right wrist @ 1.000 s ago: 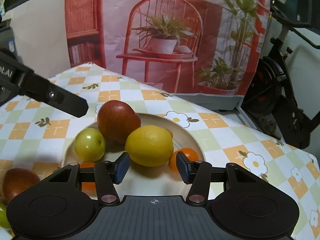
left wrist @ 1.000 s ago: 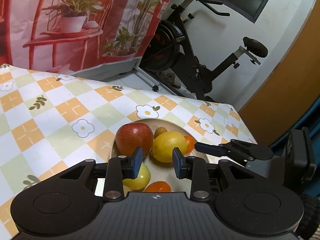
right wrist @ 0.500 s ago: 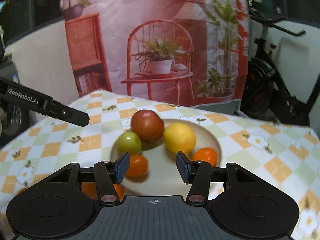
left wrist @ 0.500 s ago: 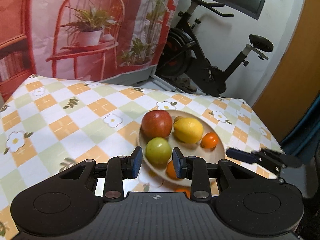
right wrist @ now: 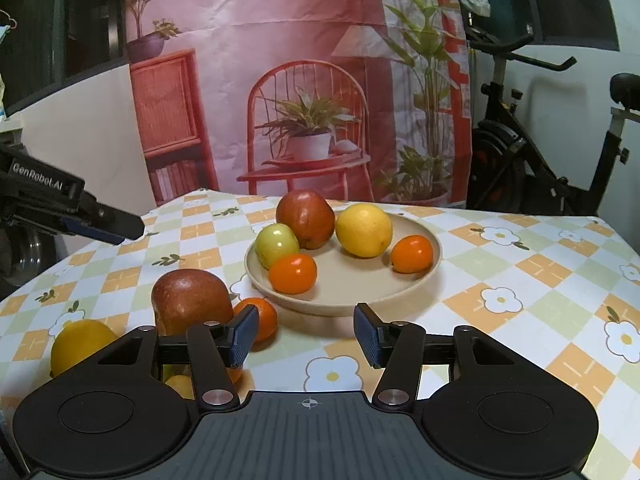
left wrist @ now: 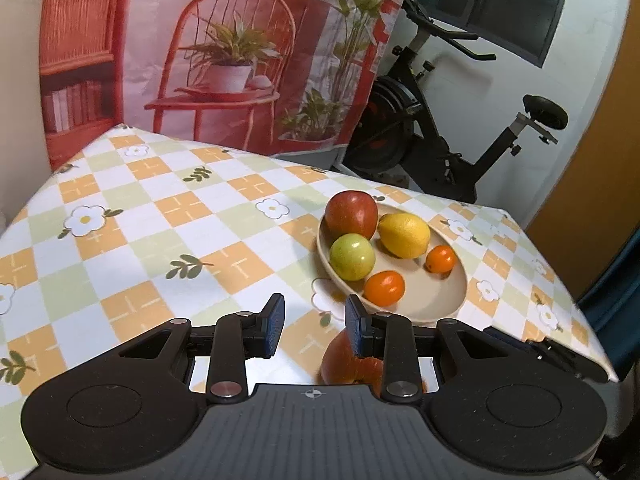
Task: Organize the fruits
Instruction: 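Move the right tool to a tangerine on the table while the left tool moves to a green apple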
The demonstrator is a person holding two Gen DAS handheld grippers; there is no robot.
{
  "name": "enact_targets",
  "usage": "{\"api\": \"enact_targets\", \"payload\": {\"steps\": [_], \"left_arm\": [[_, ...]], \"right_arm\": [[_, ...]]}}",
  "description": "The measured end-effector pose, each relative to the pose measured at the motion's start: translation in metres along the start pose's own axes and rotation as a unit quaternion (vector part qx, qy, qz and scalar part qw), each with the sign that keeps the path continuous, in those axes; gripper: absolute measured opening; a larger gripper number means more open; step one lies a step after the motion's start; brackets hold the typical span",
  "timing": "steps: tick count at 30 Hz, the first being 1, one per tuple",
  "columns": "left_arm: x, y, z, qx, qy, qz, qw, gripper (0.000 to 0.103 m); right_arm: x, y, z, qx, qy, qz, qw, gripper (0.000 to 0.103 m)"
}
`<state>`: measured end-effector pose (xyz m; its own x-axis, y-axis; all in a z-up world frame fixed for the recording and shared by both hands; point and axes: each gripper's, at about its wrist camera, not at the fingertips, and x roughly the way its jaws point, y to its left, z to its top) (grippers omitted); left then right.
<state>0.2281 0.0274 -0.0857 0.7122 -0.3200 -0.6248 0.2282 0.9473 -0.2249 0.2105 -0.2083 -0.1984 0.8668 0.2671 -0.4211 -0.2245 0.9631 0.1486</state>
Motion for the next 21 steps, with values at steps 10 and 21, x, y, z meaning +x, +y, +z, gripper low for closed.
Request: {"api": "enact_targets", "payload": {"steps": [10,21], "left_arm": [[-0.018,0.001,-0.027,0.013,-0.009,0.017,0.9997,0.034],[-0.026,0.002,-0.045,0.022,-0.006,0.024,0.9995,0.034]], "right_arm": [[-0.009,0.003,-0.012,0.007,0.002,0.052,0.999,0.053],[0.008,0.008,0.007,-0.004,0.031,0.104,0.994,0.052]]}}
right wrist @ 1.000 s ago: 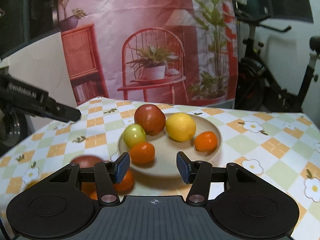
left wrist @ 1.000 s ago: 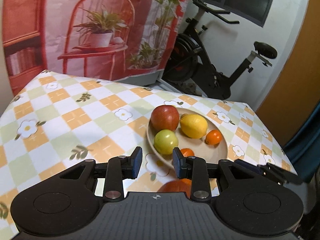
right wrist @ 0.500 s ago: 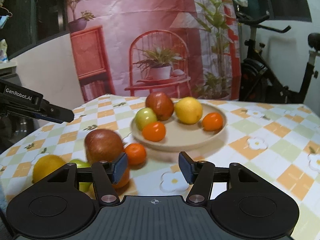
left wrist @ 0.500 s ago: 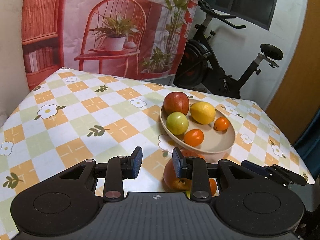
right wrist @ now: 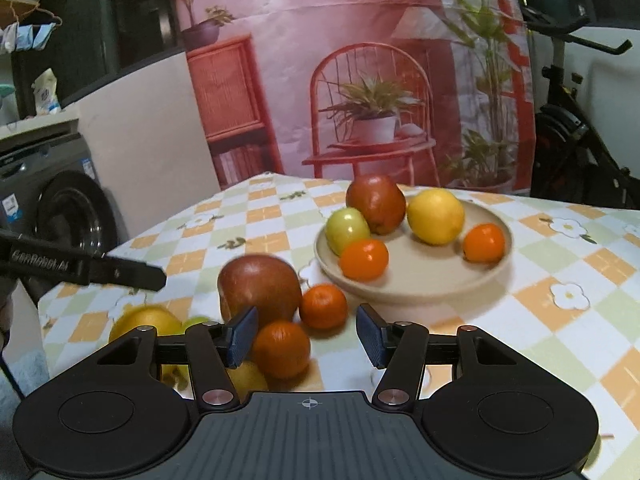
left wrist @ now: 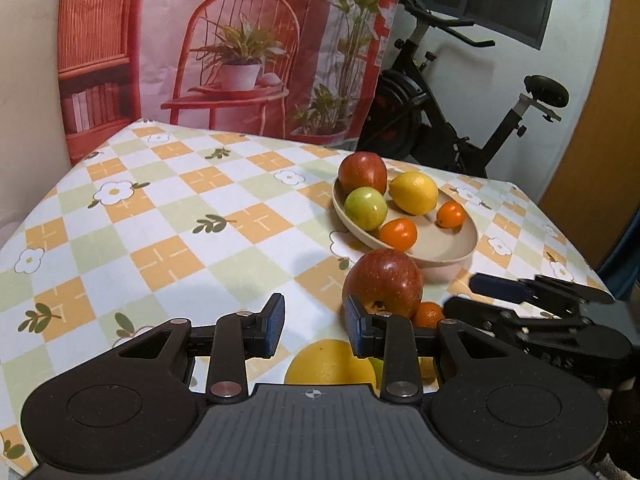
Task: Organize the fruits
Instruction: 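Move the right tool to a tangerine on the table while the left tool moves to a green apple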
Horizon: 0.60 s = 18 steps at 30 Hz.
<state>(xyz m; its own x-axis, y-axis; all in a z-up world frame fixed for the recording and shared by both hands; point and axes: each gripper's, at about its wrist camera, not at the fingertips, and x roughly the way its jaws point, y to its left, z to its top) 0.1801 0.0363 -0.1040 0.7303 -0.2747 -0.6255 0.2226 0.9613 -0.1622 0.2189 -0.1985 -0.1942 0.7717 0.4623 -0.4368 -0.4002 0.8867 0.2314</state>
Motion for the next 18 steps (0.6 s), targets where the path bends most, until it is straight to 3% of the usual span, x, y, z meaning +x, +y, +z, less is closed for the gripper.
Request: {"api": "enact_targets", "payload": {"steps": [8,18], "left_arm": [[-0.002,-0.008,-0.006,0.010,-0.008,-0.002,0.9999,0.034],[-0.002,-0.012,-0.008,0.017,-0.011,-0.003,0.9998,0.034]], "right_arm": [[0.008,0.003,-0.012,0.016,0.018,0.006,1.000,0.044],[0.016,0.004,-0.011,0.013,0.036,0.031,0.999,0.043]]}}
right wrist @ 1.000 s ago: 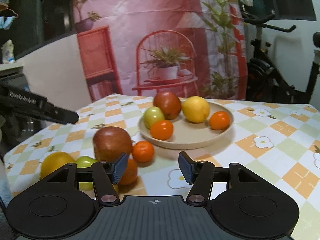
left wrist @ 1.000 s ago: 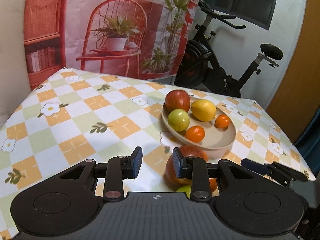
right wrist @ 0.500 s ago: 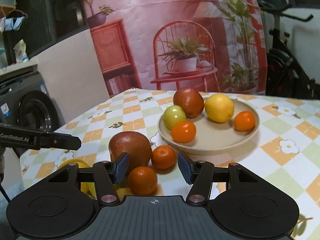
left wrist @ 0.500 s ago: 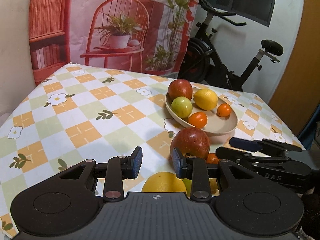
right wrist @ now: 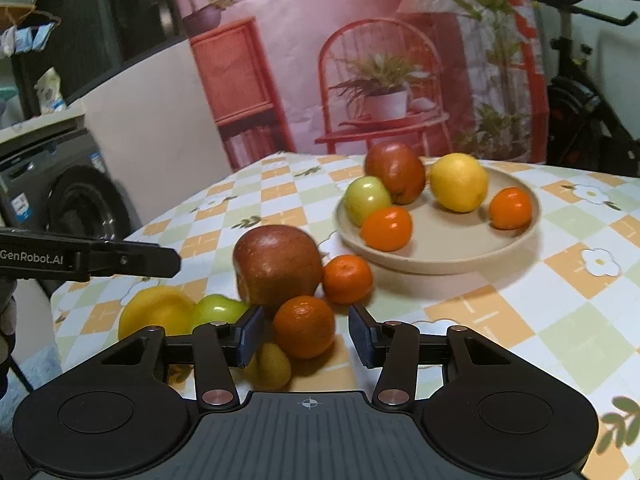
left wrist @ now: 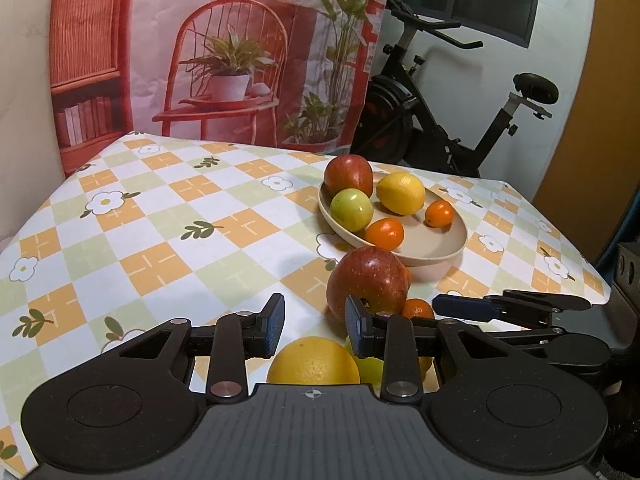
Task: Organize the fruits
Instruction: 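Move the right tool to a tangerine on the table while the left tool moves to a green apple, then close the right gripper on the tangerine while the left gripper grasps the green apple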
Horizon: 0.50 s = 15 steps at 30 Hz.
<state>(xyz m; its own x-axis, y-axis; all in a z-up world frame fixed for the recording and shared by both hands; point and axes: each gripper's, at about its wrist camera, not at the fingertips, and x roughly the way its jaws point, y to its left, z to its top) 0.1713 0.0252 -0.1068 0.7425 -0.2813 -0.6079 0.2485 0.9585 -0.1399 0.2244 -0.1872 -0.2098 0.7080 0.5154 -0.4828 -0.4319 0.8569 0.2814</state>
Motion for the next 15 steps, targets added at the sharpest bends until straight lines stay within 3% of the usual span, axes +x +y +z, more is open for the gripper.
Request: {"api": "enact_targets", "payload": {"steps": [9,15], "left_arm": [[0.0012,-0.0052,-0.0025,0.009,0.004,-0.007,0.9999,0.035],[0.0006,-0.0085,-0.0047,0.016,0.006,-0.011,0.9998,0.035]], "right_arm": [[0.0069,-0.0027,0.0010,0.005,0.018,0.011,1.000,0.033],[0.0016,-0.0063,-0.0015,0.013,0.006,0.003,1.000,0.033]]}}
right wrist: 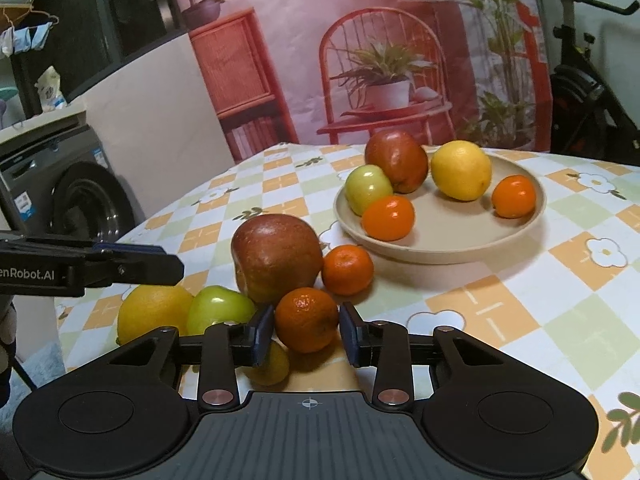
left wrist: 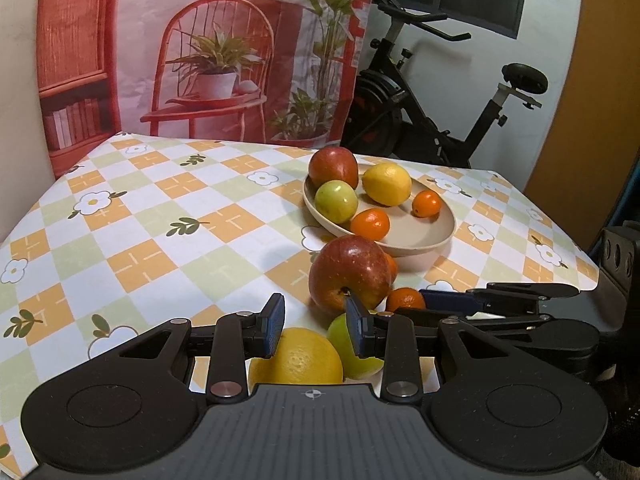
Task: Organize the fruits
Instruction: 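Close the right gripper on the tangerine while the left gripper grasps the green apple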
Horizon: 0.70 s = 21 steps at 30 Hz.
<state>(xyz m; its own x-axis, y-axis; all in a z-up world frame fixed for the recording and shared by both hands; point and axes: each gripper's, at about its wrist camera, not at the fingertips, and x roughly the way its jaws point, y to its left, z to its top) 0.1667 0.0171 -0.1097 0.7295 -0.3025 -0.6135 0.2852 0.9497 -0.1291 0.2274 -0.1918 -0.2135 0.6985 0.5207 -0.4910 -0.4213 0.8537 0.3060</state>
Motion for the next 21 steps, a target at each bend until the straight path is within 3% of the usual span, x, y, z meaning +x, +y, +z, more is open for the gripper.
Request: {"api": "enact_targets", "payload": {"steps": [9,21], "left_arm": [[0.001,-0.004,-0.002,0.008,0.001,-0.006,0.9999,0.036],[0.004,-0.017,-0.003,0.047,0.010,-0.029,0.9984,0.036]], "right_arm": [[-0.008,-0.018,0.001,0.041,-0.017,-0.005,0.999,0.033],[-0.014,-0.022,0.002,0.050,-0.038,-0.023,0.998,0.033]]}}
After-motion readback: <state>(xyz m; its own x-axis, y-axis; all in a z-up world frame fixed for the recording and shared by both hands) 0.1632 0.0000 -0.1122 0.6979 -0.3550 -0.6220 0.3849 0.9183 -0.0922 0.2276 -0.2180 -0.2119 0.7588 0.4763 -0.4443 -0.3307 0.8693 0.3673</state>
